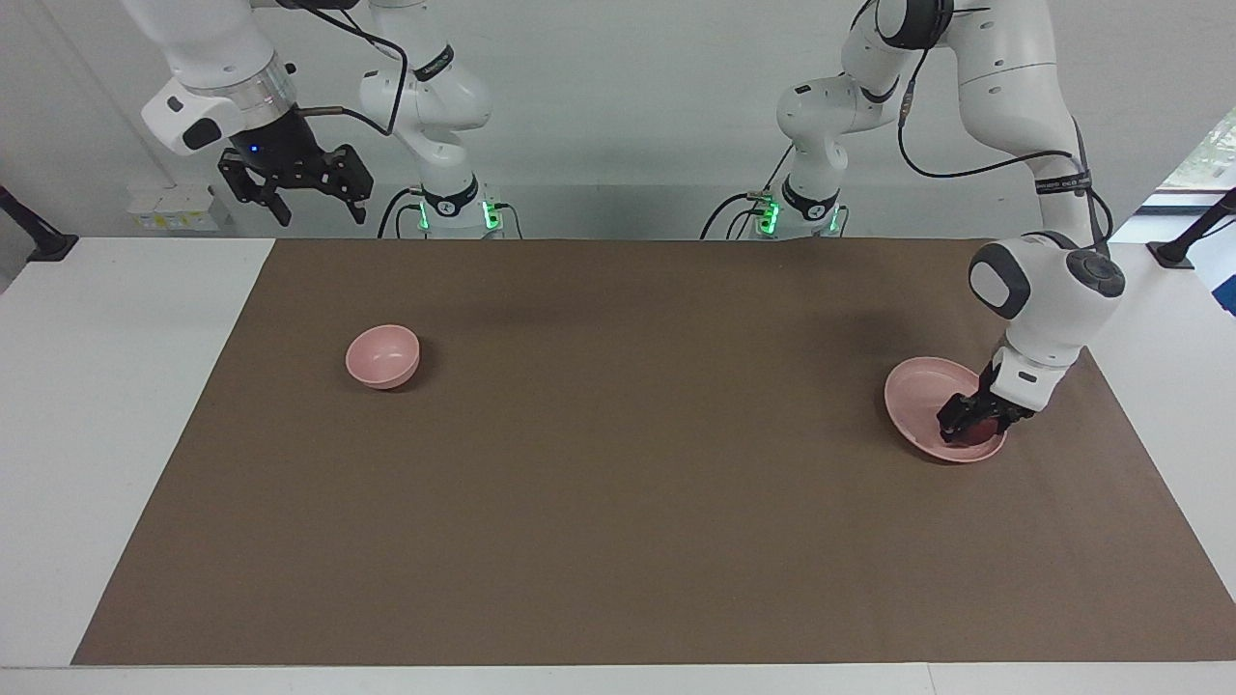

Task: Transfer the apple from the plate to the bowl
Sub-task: 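Lower the left gripper onto the red apple on the plate and grasp it, then lift the apple with the left gripper while the right gripper reaches toward it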

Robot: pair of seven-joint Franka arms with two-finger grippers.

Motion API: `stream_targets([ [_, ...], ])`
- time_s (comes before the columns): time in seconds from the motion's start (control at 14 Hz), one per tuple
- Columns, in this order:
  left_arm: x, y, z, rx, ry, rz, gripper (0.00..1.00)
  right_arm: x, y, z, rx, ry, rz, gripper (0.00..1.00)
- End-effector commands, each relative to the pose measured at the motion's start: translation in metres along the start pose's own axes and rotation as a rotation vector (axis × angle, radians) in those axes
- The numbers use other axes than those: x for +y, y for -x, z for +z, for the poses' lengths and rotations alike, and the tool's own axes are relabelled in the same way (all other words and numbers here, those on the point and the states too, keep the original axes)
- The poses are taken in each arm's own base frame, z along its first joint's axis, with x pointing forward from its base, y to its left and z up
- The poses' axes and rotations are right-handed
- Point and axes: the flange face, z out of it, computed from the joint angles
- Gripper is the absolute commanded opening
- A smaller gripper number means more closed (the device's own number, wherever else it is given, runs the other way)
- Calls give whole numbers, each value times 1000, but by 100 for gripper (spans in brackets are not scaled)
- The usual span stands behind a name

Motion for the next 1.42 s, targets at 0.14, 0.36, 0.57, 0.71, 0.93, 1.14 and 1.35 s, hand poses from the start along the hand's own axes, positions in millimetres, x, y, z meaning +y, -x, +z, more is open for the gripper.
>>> stream_targets([
  [0.14, 7, 6, 6, -94, 11, 19, 39, -5, 14, 9, 4, -17, -14, 100],
  [0.36, 7, 4, -3, -126, 14, 19, 0, -7, 16, 11, -16, -62, -14, 100],
  [0.57, 9, -3, -18, -96, 12, 26, 0, -11, 16, 12, -21, -107, -18, 100],
  [0.71, 18, -10, -41, -67, 12, 43, 0, -17, 16, 12, -25, -146, -27, 100],
  [0.93, 37, -23, -64, -33, 21, 58, 0, -28, 16, 20, -45, -220, -27, 100],
  [1.14, 63, -27, -99, -19, 44, 69, 0, -40, 16, 28, -81, -324, 53, 100],
  [1.35, 89, -19, -130, -36, 151, 23, 0, -57, 17, 34, -131, -423, 172, 100],
])
